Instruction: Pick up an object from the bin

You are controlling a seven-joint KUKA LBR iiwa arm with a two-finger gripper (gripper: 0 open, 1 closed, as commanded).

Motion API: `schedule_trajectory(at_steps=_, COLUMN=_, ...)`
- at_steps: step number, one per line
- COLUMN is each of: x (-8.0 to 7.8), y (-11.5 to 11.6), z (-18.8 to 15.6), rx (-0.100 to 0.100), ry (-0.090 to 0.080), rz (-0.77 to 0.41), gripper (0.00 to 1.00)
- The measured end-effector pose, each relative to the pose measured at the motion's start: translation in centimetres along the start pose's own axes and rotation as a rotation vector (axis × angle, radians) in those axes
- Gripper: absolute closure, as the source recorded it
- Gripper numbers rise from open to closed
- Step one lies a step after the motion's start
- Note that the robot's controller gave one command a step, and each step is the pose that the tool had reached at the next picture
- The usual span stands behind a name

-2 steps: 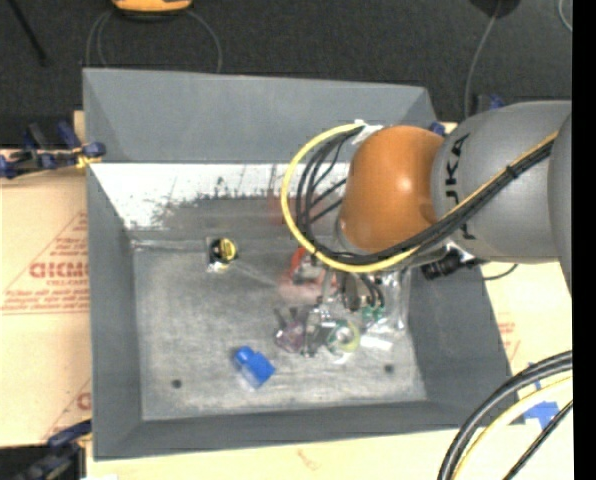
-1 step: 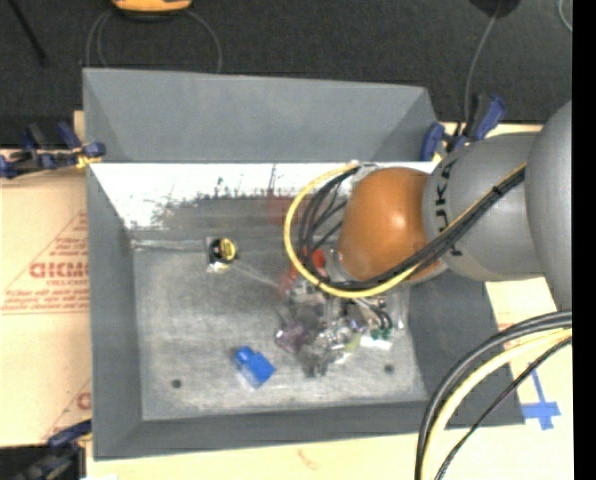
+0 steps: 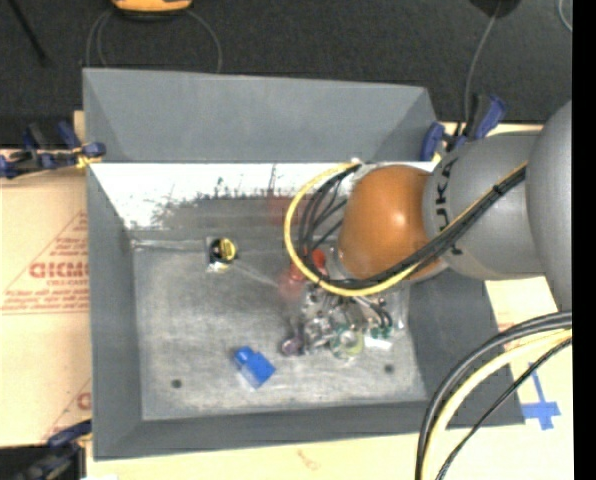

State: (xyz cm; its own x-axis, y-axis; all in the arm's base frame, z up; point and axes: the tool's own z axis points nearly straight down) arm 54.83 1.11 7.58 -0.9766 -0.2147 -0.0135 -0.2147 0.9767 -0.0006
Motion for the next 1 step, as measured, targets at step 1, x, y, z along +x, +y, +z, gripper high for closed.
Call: schedule_trajectory(at_steps=1, x=-3.42, y=2.06, z=-17.07, rx=0.002, ry=0.001, rz=-0.142, gripper=1.00)
